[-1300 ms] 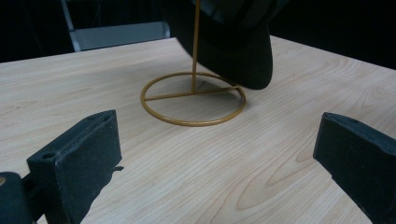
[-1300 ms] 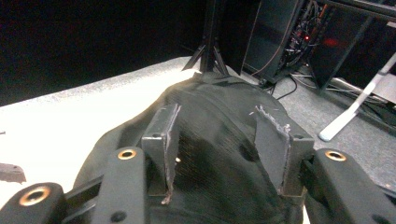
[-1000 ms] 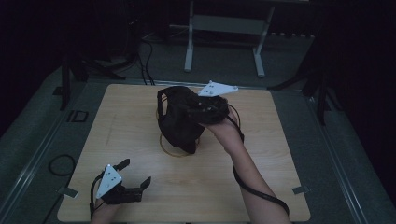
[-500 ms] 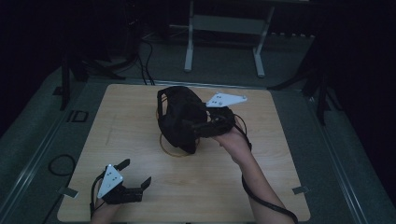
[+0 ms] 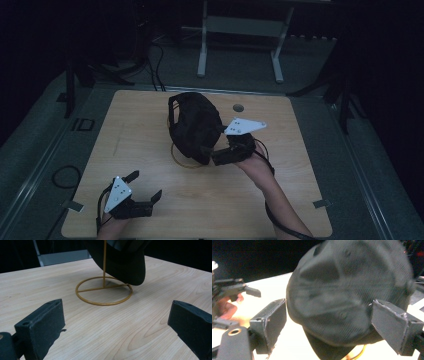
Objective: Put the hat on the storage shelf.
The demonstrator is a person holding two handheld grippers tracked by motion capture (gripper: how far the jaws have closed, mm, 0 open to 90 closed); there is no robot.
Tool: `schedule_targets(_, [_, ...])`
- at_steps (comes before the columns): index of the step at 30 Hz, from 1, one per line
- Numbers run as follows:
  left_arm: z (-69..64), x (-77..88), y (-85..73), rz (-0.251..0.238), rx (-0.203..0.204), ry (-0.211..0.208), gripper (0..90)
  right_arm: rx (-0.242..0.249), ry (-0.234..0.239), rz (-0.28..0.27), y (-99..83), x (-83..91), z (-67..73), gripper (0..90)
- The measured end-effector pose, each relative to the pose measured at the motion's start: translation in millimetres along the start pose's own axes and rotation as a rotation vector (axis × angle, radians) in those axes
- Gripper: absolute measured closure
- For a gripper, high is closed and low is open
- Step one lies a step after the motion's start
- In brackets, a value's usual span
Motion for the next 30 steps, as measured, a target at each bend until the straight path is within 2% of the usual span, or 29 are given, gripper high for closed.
schedule_targets(5, [0.4,0.1,-0.7,0.001,-0.003,0.003,1.3,-0.025,0.012,0.013,-18.6,4.3,4.4,13.4])
schedule_targets(9, [0.5,0.0,-2.6,0.01,0.001,-0.001,1.2,-0.022,0.017,0.035,-34.7,6.7,8.0,13.4])
schedule_targets(16, [-0.5,-1.0,-3.7,0.014,0.004,-0.01,1.2,-0.042,0.031,0.031,-52.8,12.7,12.0,13.4])
schedule_targets(21, [-0.8,-0.8,-3.9,0.015,0.007,-0.014,1.2,-0.049,0.046,0.03,-67.7,14.1,13.1,13.5])
schedule_targets(30, [-0.6,-1.2,-5.6,0.02,0.008,-0.017,1.3,-0.057,0.063,0.066,-97.5,16.6,13.7,13.5])
Point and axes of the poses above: each handheld gripper's, and its own axes: x roughly backward along the jaws, y roughly out of its top, z roughly to its left, the point moved 9 cm from there along -x, roughly forward along the jaws, and after that the axes turned 9 degrees about -z, right-handed, at the moved point
